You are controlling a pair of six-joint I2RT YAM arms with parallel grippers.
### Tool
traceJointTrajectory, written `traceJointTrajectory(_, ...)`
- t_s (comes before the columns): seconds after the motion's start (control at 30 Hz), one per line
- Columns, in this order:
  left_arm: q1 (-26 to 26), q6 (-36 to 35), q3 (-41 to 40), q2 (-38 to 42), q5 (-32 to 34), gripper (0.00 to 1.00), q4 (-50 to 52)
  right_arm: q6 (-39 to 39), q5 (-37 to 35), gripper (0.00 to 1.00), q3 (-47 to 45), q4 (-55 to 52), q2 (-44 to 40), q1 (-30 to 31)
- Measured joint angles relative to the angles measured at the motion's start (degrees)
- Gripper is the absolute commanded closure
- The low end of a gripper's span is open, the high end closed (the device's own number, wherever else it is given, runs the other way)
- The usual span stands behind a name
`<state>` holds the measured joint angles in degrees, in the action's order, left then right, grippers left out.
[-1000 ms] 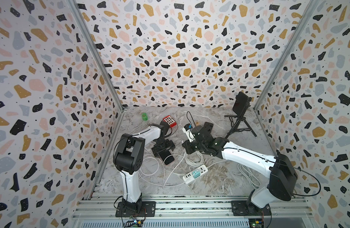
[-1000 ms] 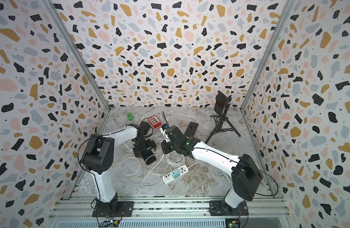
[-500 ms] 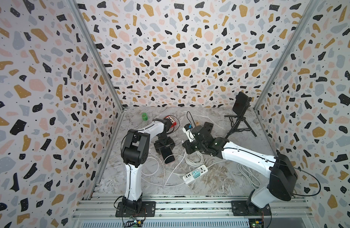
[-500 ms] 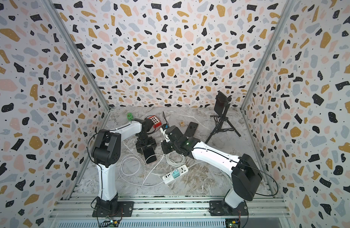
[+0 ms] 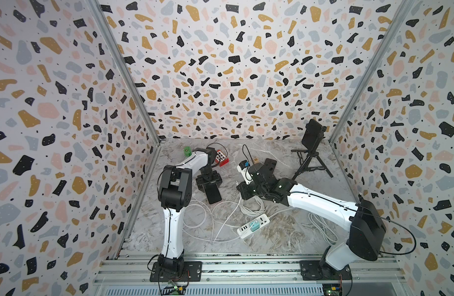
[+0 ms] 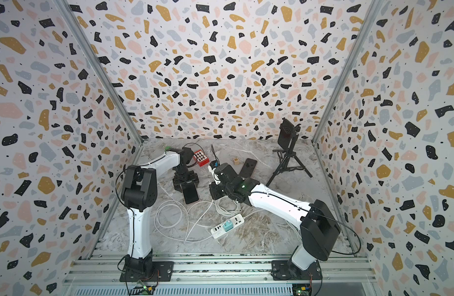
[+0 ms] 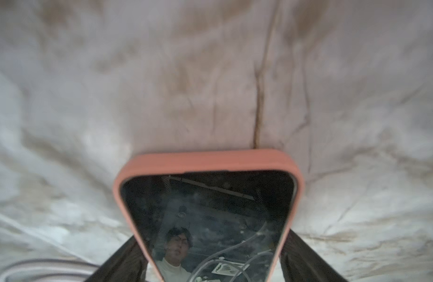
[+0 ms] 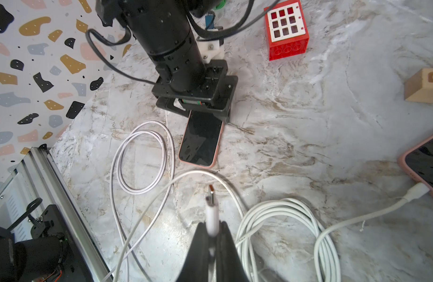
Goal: Plug the charging cable into the phone
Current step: Pick up the phone at the center of the board.
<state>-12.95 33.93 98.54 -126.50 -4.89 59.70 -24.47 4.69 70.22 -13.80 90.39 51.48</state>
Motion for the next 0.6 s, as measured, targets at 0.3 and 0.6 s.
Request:
traceJointTrajectory(0.3, 1.2, -2.2, -3.1, 2.2, -3.7, 0.00, -1.3, -1.3, 1.1, 1.00, 0.7, 0.0, 2.6, 0.0)
traceJointTrajectory(0.6, 0.0, 0.8, -9.8, 5.8, -6.0, 0.08, -0.8, -2.8, 2.7, 1.00, 0.9, 0.2, 4.9, 0.0)
